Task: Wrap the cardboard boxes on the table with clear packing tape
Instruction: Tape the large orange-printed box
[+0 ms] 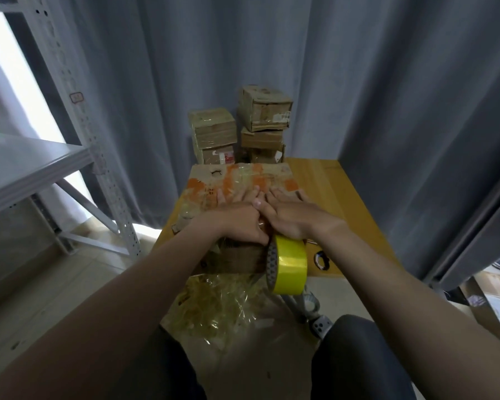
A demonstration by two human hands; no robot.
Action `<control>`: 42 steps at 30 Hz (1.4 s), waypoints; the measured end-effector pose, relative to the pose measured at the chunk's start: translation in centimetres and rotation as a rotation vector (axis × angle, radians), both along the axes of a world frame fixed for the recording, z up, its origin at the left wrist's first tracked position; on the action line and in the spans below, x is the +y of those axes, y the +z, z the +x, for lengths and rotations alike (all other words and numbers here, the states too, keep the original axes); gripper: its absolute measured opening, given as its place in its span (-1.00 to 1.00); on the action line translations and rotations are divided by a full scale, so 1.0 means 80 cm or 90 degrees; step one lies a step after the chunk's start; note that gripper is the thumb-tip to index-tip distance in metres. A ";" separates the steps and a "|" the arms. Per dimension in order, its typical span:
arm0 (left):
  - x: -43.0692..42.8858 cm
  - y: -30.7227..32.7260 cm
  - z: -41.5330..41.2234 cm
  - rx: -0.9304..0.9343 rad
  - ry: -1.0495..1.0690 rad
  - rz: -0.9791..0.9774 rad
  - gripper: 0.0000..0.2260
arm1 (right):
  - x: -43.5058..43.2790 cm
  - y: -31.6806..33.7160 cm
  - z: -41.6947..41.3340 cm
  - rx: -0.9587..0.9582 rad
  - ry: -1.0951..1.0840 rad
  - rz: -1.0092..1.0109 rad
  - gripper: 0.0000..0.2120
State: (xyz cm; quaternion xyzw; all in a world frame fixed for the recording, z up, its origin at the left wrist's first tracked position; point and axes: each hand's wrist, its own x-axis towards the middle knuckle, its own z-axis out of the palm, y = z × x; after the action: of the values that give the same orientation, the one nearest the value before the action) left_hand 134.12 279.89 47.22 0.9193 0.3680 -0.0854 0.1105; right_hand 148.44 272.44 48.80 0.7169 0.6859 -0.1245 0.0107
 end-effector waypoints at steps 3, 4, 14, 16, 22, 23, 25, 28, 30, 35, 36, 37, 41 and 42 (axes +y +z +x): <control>0.000 0.003 0.001 -0.003 -0.013 -0.001 -0.02 | 0.037 -0.005 0.013 -0.022 -0.021 0.008 -0.27; 0.002 0.002 0.001 0.001 -0.015 0.003 -0.02 | 0.049 -0.006 0.016 -0.031 -0.029 0.009 -0.28; 0.013 -0.005 0.002 0.006 -0.029 0.019 0.07 | 0.149 -0.013 0.040 -0.075 -0.069 0.062 -0.31; 0.014 -0.003 0.002 0.007 -0.028 0.016 0.06 | 0.158 -0.013 0.041 -0.082 -0.072 0.066 -0.30; 0.013 0.000 -0.001 -0.024 -0.016 0.024 0.08 | 0.152 -0.010 0.043 -0.060 -0.050 0.049 -0.28; 0.015 0.001 -0.002 -0.023 -0.015 0.030 0.09 | 0.143 -0.009 0.042 -0.056 -0.043 0.038 -0.29; 0.023 0.008 -0.006 -0.019 -0.013 0.033 0.08 | 0.117 -0.005 0.039 -0.035 -0.029 0.016 -0.30; 0.037 0.021 -0.014 -0.033 0.000 0.037 0.07 | 0.071 0.004 0.031 0.035 -0.002 0.012 -0.32; 0.042 0.023 -0.018 -0.056 0.020 0.046 0.06 | 0.042 0.004 0.026 0.089 0.012 0.022 -0.33; -0.012 0.026 -0.028 -0.177 0.125 0.167 -0.53 | 0.016 -0.019 0.022 0.115 0.021 0.089 -0.26; -0.030 0.022 -0.032 -0.282 0.161 0.185 -0.74 | 0.016 -0.021 0.022 0.118 0.021 0.098 -0.25; -0.048 0.018 -0.036 -0.375 0.209 0.150 -0.80 | 0.017 -0.021 0.022 0.119 0.024 0.103 -0.25; -0.106 -0.011 -0.032 -0.442 0.339 -0.191 -0.63 | 0.016 -0.022 0.023 0.113 0.038 0.112 -0.21; -0.113 -0.021 -0.025 -0.475 0.350 -0.272 -0.62 | 0.016 -0.022 0.024 0.110 0.040 0.115 -0.20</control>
State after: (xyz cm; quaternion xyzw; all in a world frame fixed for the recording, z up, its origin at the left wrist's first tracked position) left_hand 132.12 270.84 45.54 0.7131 0.5059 0.2077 0.4387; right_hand 150.33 273.68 47.01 0.6796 0.7148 -0.1231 -0.1095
